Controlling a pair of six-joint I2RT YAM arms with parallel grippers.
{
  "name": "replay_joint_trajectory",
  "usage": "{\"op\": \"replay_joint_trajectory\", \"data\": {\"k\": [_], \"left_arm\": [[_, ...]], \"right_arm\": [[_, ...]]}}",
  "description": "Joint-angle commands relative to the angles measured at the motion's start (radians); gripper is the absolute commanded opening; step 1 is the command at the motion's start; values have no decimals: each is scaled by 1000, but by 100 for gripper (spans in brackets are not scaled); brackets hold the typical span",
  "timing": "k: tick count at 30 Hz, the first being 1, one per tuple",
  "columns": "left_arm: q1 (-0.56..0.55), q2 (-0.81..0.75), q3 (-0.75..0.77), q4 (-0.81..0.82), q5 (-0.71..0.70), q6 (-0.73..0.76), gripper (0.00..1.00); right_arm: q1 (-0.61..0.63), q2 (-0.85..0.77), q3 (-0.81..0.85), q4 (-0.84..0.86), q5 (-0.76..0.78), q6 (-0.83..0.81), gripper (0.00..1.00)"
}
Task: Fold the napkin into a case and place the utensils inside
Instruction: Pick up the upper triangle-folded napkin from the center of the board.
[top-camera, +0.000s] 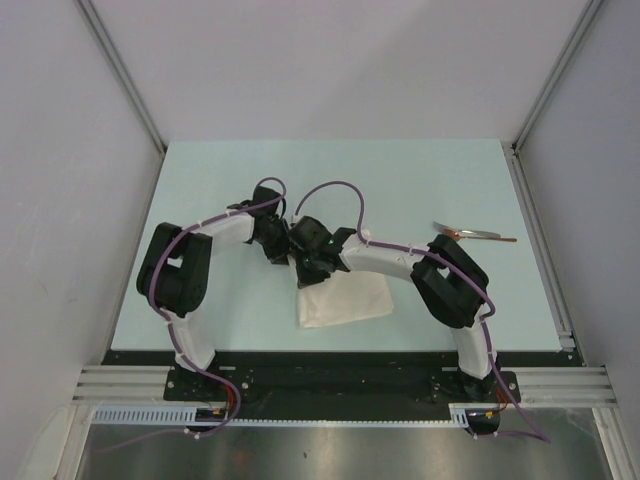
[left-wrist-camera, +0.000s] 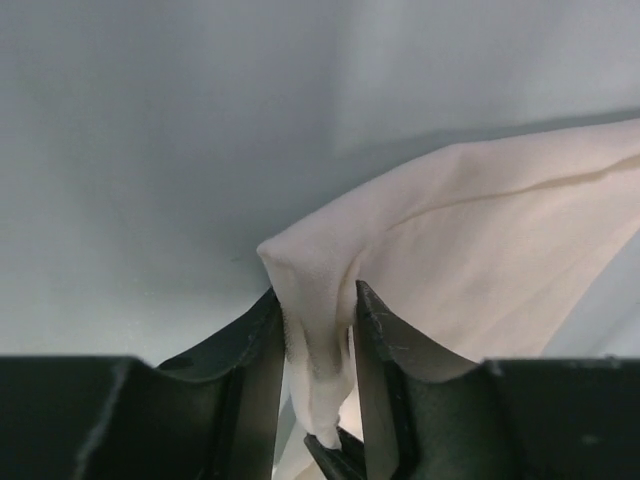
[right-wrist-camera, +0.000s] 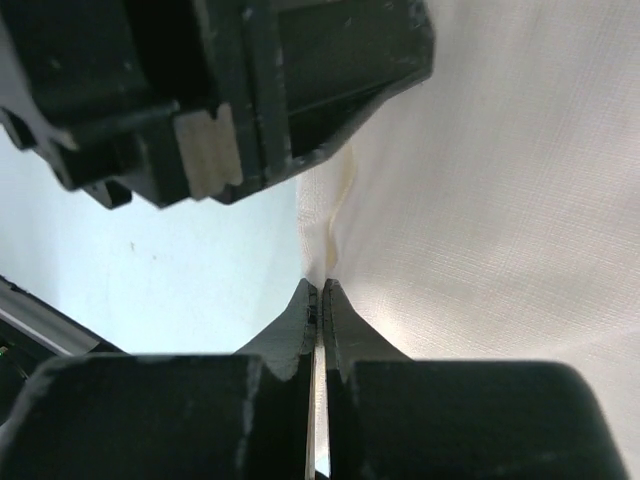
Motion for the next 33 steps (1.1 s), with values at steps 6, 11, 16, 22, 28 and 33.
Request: {"op": "replay_joint_trajectory", "data": {"k": [6,11,16,22,28,33], "left_arm": [[0,-42,-12,33,-20,25,24],[3,-48,0,32,-19,34,26],[11,-56,7,-13,-40,49,55],[11,-190,1,-65,-179,80,59],[0,-234,-7,33,-65,173,36],[-2,-136,69,-17,-39,229,34]], "right_arm": [[11,-9,43,-33,35,-8,12],[31,-23,55,-74,81,-12,24],[26,-72,35,-102,97,-5,36],[-16,-241,-89,-84,124,10,42],[-73,-365,-215,-44,101,16,43],[-89,-404,-258,-31,101,18,43]]}}
